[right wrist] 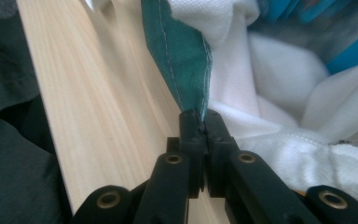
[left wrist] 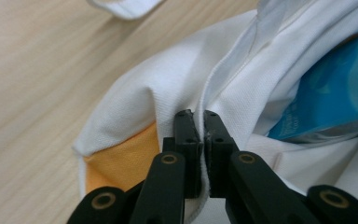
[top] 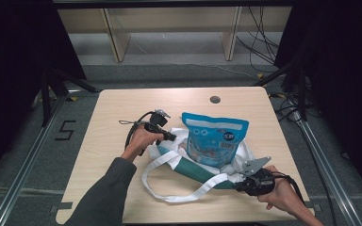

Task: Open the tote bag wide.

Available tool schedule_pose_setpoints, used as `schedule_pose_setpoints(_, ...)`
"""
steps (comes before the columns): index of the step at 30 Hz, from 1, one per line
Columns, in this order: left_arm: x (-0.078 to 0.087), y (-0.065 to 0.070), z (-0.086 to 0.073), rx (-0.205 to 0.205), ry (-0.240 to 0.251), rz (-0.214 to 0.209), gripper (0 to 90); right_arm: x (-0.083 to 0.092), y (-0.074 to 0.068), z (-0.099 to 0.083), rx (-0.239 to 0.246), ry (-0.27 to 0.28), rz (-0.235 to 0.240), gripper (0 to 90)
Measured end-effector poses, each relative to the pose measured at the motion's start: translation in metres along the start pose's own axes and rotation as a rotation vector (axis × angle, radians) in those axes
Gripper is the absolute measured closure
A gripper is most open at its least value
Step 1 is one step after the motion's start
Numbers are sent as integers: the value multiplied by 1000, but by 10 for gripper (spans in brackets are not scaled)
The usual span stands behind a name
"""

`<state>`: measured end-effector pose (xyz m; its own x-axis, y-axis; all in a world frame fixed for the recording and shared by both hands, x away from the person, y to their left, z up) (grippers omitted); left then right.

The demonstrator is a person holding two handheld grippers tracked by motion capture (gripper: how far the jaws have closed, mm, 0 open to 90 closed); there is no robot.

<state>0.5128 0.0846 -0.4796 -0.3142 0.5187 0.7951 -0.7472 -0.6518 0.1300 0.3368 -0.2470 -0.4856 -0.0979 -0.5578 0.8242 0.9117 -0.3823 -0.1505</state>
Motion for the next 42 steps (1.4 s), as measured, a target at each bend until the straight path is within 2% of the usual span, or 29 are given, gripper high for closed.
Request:
schedule_pose_setpoints(3,-8,-2,-5,8,-1,-9,863,-6,3,-3,-2,4,-6,888)
schedule_pose_setpoints(5,-11,-2,-8,11,3,-10,861,-18,1,-6,-4,6,-29,888)
schedule_pose_setpoints(7,-5,0,-6,7,3,7,852,-18,1,-5,22,-1,-44,887)
schedule_pose_setpoints(8,-1,1,-5,11,6,10,836,-15,0,-5,-7,-8,-20,885)
schedule_pose_setpoints(9,2,2,-5,7,8,16,807,-13,2,-3,-22,2,-22,879)
schedule_pose_setpoints(10,10,3,-4,-20,-3,39,767,-8,2,-1,-24,-1,2,867)
schedule_pose_setpoints(11,16,6,-3,-14,16,62,717,0,2,2,-37,27,11,845)
schedule_pose_setpoints(13,31,7,-2,-44,16,106,634,15,0,9,-41,76,19,779)
schedule_pose_setpoints(15,43,14,-1,-6,96,119,595,32,-1,17,-48,130,19,721)
schedule_pose_setpoints(17,58,21,-2,-35,118,107,579,52,0,27,-53,184,-9,704)
schedule_pose_setpoints(18,58,21,-2,-35,118,107,570,52,0,27,-53,184,-9,704)
schedule_pose_setpoints(19,70,32,-3,-29,158,76,565,72,8,36,-48,237,-52,671)
schedule_pose_setpoints(20,72,37,-3,-28,168,50,567,77,12,40,-65,264,-76,662)
schedule_pose_setpoints(22,77,48,-5,-66,170,10,561,84,21,45,-86,269,-96,615)
schedule_pose_setpoints(24,80,61,-8,-88,186,-23,547,87,34,48,-132,271,-119,577)
schedule_pose_setpoints(25,81,66,-10,-108,196,-42,545,87,42,48,-132,270,-136,574)
schedule_pose_setpoints(26,80,72,-13,-127,190,-67,543,87,46,48,-155,255,-126,570)
schedule_pose_setpoints(29,75,79,-20,-151,171,-67,510,83,61,49,-169,245,-206,503)
schedule_pose_setpoints(31,70,83,-23,-186,149,-75,453,85,76,49,-221,247,-246,456)
schedule_pose_setpoints(32,68,85,-26,-209,124,-93,437,84,82,49,-254,231,-232,444)
schedule_pose_setpoints(33,68,85,-26,-209,124,-93,425,80,88,48,-275,232,-204,435)
schedule_pose_setpoints(35,60,87,-30,-225,106,-99,402,71,93,48,-310,191,-167,416)
schedule_pose_setpoints(36,57,85,-30,-249,111,-102,396,67,93,48,-307,171,-156,396)
schedule_pose_setpoints(37,54,84,-31,-226,111,-116,384,61,93,49,-313,167,-145,387)
schedule_pose_setpoints(38,52,84,-32,-217,110,-130,375,58,94,50,-274,153,-141,380)
schedule_pose_setpoints(39,49,84,-34,-216,107,-125,375,55,92,50,-278,135,-130,371)
schedule_pose_setpoints(40,47,84,-35,-240,91,-119,375,52,91,51,-269,122,-117,364)
schedule_pose_setpoints(41,44,87,-38,-235,83,-118,375,47,92,50,-252,123,-129,351)
schedule_pose_setpoints(42,42,88,-40,-269,67,-111,375,44,91,50,-256,94,-136,342)
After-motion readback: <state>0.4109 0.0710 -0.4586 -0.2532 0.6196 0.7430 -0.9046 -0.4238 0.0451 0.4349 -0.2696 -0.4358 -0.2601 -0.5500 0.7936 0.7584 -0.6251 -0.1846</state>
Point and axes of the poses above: each handheld gripper's, and its own axes: x roughly backward along the jaws, z roughly out of its top, y roughly to its right, the point moved 2 cm from there along -x, roughly forward along the jaws, and after that the axes turned 6 degrees about z, right-handed, at the moved point
